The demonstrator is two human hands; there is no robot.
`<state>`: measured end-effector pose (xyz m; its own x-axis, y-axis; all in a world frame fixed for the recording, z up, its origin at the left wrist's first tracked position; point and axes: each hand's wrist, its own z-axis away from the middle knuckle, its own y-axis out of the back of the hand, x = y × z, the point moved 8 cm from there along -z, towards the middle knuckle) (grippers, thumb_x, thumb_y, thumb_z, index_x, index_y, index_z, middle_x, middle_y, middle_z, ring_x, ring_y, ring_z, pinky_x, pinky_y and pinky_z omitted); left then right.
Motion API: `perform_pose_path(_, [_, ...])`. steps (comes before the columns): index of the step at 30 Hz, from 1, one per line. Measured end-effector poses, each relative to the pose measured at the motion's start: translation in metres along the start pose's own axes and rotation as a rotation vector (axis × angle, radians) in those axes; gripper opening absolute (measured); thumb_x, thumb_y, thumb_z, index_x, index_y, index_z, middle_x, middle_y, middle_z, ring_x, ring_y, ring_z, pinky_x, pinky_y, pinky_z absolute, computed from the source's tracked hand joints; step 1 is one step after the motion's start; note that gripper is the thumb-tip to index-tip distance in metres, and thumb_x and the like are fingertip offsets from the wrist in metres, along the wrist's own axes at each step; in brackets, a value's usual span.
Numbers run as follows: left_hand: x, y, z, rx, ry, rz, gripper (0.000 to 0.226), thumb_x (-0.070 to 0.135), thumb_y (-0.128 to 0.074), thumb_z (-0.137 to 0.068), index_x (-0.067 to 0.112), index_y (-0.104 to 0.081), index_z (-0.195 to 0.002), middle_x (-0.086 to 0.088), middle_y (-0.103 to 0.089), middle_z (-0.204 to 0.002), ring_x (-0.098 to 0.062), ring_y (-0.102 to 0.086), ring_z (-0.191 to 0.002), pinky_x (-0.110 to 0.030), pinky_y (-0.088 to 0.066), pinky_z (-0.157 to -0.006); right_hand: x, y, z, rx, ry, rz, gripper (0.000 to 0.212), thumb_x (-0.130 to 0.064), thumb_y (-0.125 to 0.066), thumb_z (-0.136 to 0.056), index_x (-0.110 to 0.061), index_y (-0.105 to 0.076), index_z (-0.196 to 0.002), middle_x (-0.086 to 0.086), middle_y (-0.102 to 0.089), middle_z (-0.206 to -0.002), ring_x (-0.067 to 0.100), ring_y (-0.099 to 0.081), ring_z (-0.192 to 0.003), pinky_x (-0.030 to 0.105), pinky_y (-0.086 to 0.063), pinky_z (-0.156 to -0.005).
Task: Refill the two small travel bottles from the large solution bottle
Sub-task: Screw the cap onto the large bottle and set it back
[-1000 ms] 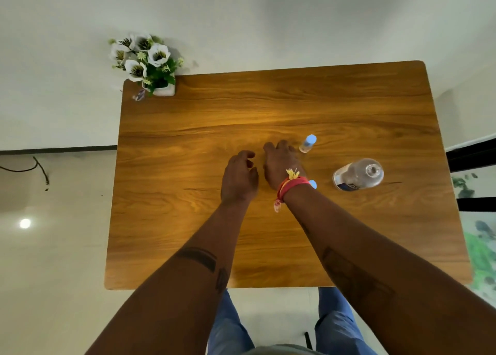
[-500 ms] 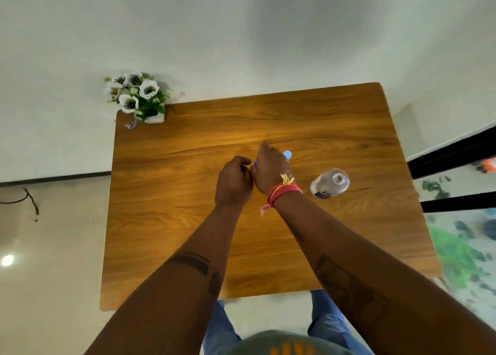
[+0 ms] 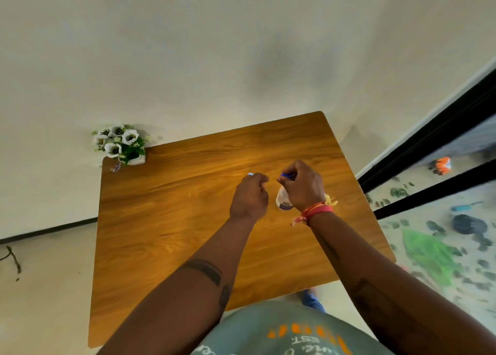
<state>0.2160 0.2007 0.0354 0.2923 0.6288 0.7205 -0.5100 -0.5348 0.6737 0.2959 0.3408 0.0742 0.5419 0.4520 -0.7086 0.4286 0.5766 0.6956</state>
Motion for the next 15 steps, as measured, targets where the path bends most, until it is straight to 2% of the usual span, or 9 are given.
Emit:
perform_pose_path(3, [0.001, -0.019, 0.001, -0.102, 0.021, -0.027, 0.041, 0.009, -0.059, -0.095, 0.017, -0.059, -0.135, -0.006, -0.062, -0.124, -0.024, -0.062, -0.109, -0.037, -0.051, -0.093, 0.020, 0.016, 0.004, 0.031, -0.021, -0.016, 0.018, -0.023, -0.077, -0.084, -0.019, -0.062, -0.093, -0.003, -0.067, -0.091, 0.016, -0.061, -0.083, 0.029, -0.047, -0.071])
perform_pose_path(6, [-0.002, -0.041, -0.002, -0.191, 0.043, -0.051, 0.055, 0.015, -0.065, -0.093, 0.022, -0.050, -0.145, -0.007, -0.055, -0.134, -0.026, -0.061, -0.109, -0.040, -0.052, -0.090, 0.032, 0.015, 0.005, -0.005, 0.010, 0.018, 0.024, -0.016, -0.074, -0.084, -0.019, -0.067, -0.106, 0.000, -0.069, -0.103, 0.018, -0.064, -0.093, 0.033, -0.053, -0.082])
perform_pose_path(8, [0.000, -0.052, -0.002, -0.196, 0.053, -0.043, 0.059, 0.015, -0.066, -0.091, 0.024, -0.047, -0.147, -0.005, -0.053, -0.138, -0.026, -0.060, -0.116, -0.041, -0.051, -0.094, 0.036, 0.008, 0.004, -0.056, 0.070, 0.082, 0.029, -0.010, -0.071, -0.085, -0.017, -0.069, -0.113, 0.003, -0.069, -0.112, 0.020, -0.065, -0.100, 0.029, -0.051, -0.086])
perform_pose_path(11, [0.006, -0.063, -0.005, -0.219, 0.031, -0.056, 0.067, 0.019, -0.070, -0.090, 0.023, -0.043, -0.150, -0.006, -0.050, -0.145, -0.025, -0.051, -0.132, -0.040, -0.044, -0.107, 0.039, -0.005, 0.005, -0.127, 0.157, 0.197, 0.033, -0.005, -0.067, -0.086, -0.013, -0.068, -0.118, 0.006, -0.067, -0.117, 0.023, -0.065, -0.102, 0.022, -0.045, -0.082])
perform_pose_path(13, [0.006, -0.071, -0.008, -0.240, 0.052, -0.052, 0.067, 0.027, -0.072, -0.087, 0.025, -0.047, -0.148, -0.005, -0.054, -0.142, -0.024, -0.051, -0.131, -0.041, -0.044, -0.108, 0.040, -0.010, 0.004, -0.155, 0.182, 0.238, 0.034, -0.003, -0.066, -0.086, -0.011, -0.068, -0.119, 0.008, -0.066, -0.117, 0.025, -0.065, -0.101, 0.024, -0.046, -0.080])
perform_pose_path(15, [0.004, -0.077, -0.012, -0.221, 0.033, -0.037, 0.058, 0.038, -0.065, -0.077, 0.033, -0.057, -0.133, 0.002, -0.064, -0.125, -0.022, -0.061, -0.118, -0.046, -0.052, -0.096, 0.038, -0.012, 0.003, -0.157, 0.215, 0.239, 0.035, 0.000, -0.067, -0.085, -0.009, -0.069, -0.119, 0.009, -0.066, -0.117, 0.026, -0.065, -0.100, 0.027, -0.049, -0.080])
